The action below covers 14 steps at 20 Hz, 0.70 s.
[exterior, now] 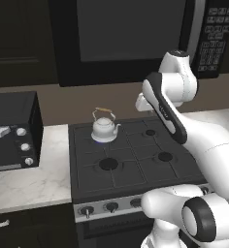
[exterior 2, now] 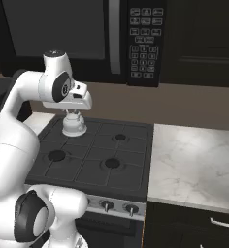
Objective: Lower the heat of the kettle.
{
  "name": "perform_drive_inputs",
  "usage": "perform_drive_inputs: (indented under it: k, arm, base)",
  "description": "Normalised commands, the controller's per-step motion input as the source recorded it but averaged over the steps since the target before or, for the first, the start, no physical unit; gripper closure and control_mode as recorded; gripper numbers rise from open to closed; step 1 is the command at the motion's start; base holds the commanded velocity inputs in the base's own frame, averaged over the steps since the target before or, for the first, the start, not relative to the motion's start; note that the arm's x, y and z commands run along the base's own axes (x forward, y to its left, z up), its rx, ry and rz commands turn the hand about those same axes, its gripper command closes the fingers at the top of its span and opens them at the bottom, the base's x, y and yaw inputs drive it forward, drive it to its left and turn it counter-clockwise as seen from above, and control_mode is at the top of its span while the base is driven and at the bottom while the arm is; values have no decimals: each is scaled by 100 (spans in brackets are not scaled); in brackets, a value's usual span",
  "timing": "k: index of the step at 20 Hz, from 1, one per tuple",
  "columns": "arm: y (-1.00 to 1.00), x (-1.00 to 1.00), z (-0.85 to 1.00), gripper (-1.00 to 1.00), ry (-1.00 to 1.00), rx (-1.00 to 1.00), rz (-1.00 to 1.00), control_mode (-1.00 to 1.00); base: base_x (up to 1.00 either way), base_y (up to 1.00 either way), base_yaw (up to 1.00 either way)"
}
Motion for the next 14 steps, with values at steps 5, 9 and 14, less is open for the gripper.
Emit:
perform_drive_inputs:
  k: [5,9,14]
  arm:
    - [-2,0,0,-100,0,0,0,100]
    - [0,0,0,-100,0,0,0,100]
    - [0,0,0,-100,0,0,0,100]
  base:
    - [0,-17,0]
    - [0,-46,0]
    - [0,-47,0]
